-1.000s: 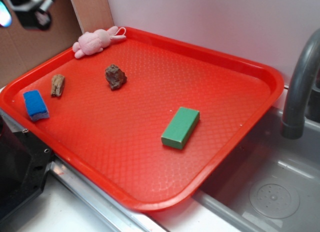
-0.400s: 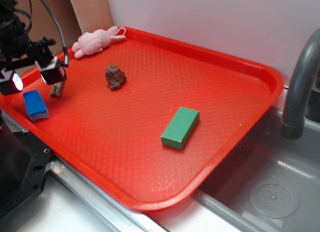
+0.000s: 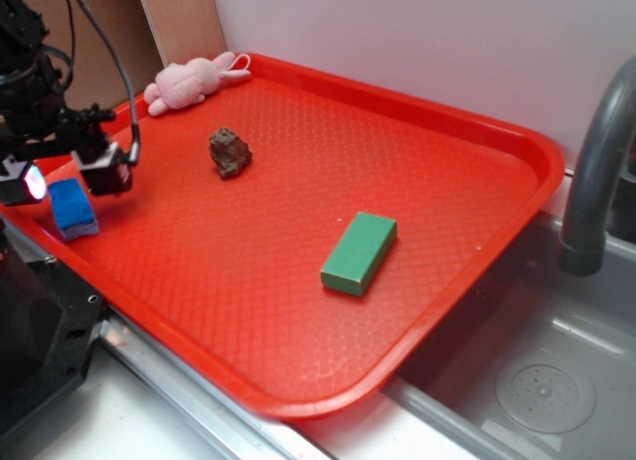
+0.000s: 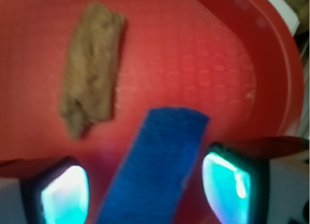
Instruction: Grab the blue sponge.
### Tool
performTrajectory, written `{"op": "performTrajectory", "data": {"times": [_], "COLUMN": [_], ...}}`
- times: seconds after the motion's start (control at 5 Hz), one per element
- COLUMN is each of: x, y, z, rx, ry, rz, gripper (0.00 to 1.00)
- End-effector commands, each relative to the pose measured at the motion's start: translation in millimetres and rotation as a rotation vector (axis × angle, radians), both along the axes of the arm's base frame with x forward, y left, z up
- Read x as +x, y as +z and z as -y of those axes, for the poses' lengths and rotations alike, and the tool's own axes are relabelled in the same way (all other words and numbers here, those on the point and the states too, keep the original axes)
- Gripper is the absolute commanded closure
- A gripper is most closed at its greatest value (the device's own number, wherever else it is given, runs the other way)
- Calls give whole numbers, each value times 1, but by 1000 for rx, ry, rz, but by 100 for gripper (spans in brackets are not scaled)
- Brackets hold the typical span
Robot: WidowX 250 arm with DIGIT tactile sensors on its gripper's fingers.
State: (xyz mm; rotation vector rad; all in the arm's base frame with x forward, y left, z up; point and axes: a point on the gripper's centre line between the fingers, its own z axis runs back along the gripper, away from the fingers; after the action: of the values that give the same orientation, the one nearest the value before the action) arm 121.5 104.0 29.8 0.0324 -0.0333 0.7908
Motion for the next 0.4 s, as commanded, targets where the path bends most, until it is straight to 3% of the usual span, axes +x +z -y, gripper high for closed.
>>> {"op": "performTrajectory", "data": {"times": [0.0, 0.2], "x": [5, 12], "y": [-12, -23], "z": [8, 25], "rx": [9, -31], "ry": [-197, -237], "rz": [23, 34], "gripper": [0, 95]}}
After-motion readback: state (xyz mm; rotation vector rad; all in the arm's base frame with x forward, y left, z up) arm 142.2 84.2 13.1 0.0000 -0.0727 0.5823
